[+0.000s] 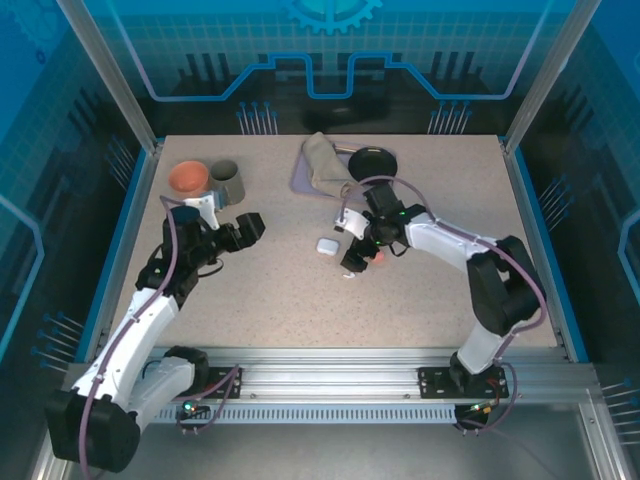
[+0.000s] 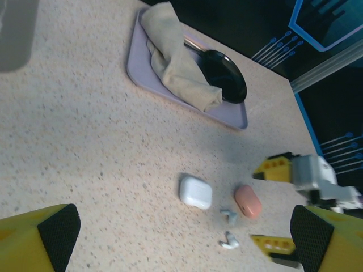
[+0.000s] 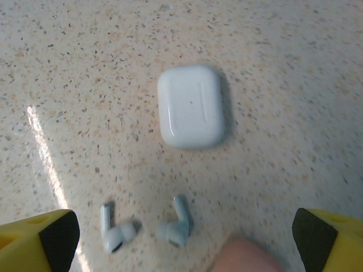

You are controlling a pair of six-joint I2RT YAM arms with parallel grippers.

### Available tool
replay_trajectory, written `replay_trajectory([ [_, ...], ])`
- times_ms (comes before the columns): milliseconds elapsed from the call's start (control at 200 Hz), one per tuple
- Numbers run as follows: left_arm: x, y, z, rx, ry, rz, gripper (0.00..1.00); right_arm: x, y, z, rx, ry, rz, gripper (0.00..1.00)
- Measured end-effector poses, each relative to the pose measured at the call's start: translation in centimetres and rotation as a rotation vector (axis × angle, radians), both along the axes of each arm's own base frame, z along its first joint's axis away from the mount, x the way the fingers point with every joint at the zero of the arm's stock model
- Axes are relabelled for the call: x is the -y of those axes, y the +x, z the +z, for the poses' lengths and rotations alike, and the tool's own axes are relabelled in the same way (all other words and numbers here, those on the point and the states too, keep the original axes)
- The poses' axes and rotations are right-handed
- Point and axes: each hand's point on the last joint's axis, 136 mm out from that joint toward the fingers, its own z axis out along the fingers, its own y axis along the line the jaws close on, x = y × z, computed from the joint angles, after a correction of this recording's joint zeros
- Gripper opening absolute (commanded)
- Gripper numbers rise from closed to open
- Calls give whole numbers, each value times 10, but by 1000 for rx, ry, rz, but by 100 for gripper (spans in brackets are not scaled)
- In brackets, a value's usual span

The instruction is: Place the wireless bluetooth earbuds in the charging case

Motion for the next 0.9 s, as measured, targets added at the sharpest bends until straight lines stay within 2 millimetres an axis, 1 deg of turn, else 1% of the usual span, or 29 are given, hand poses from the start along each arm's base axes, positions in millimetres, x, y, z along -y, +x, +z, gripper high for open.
replay_trajectory([
  [110, 2, -4, -2, -32, -46, -20, 99, -14, 6, -13, -13, -36, 58, 100],
  [335, 11, -12, -5, -65, -82, -76, 99, -34, 24, -24, -17, -85, 129, 98],
  [410, 12, -14, -5, -71, -85, -85, 99, -41, 26, -30, -23, -100, 158, 98],
  [460, 12, -14, -6, -75, -87, -87, 99, -43, 26, -34, -30, -111, 172, 96],
  [590, 13, -15, -6, -77, -88, -90, 99, -48, 27, -44, -57, -140, 203, 89],
  [780, 13, -15, -6, -78, -88, -90, 99, -50, 31, -56, -85, -174, 225, 84],
  [835, 13, -15, -6, -77, -87, -90, 99, -48, 29, -59, -97, -188, 228, 82],
  [900, 13, -15, -6, -79, -87, -90, 99, -47, 30, -61, -106, -199, 232, 75],
])
